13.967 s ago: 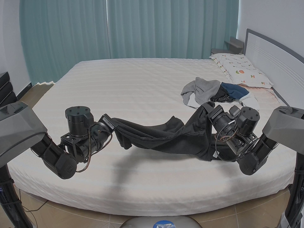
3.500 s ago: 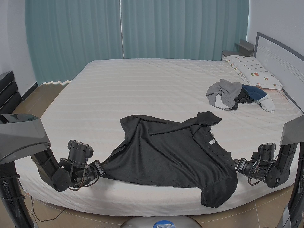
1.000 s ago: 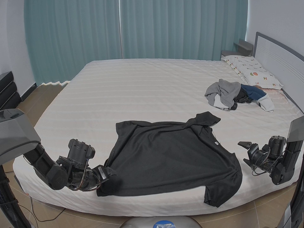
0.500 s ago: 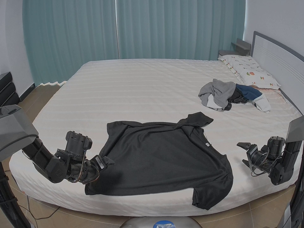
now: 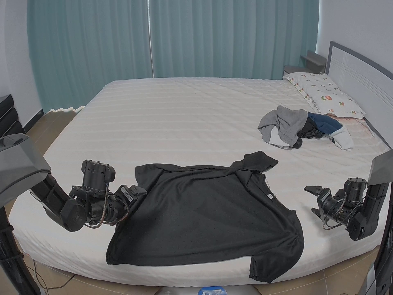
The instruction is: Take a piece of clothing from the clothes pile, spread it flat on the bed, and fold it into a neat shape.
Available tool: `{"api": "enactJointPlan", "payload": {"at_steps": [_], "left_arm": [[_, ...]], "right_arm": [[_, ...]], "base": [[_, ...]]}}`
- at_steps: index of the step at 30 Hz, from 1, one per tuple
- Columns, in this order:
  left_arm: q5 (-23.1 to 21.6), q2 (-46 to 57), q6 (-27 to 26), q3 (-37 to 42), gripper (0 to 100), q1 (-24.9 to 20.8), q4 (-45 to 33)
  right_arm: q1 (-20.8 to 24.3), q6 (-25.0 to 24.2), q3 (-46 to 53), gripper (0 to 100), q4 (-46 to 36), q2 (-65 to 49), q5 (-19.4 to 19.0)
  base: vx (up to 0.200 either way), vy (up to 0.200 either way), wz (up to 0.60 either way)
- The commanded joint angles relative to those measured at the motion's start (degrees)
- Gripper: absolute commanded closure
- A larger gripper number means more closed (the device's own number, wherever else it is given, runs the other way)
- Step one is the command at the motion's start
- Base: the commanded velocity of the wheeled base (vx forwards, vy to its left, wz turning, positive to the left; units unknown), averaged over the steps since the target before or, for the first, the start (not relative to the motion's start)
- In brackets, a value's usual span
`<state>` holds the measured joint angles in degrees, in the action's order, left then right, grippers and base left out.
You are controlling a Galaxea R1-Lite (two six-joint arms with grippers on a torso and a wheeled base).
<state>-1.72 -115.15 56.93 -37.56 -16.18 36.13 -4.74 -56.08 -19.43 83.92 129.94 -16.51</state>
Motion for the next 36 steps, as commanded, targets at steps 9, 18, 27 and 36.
{"api": "enactJointPlan", "payload": {"at_steps": [9,18,27,36], "left_arm": [[1.02,-4.03,2.57,-8.5,0,2.73,1.4],[0.66,-15.8,-0.86,-24.84,0,8.62,1.31],[0.49,-27.41,-3.05,-45.59,0,9.59,-6.95],[1.54,-34.17,0.46,-57.89,0,8.88,-11.96]], "right_arm": [[1.05,-0.09,0.18,0,0.02,0.75,-0.02],[2.63,-0.88,-0.26,0,0.1,2.51,0.07],[2.98,-1.67,-0.26,0,0.19,3.39,-0.37],[3.86,-2.02,0.71,0,4.06,5.06,-0.11]], "base": [[0.0,0.0,0.0],[0.0,0.0,0.0],[0.0,0.0,0.0],[0.0,0.0,0.0]]}}
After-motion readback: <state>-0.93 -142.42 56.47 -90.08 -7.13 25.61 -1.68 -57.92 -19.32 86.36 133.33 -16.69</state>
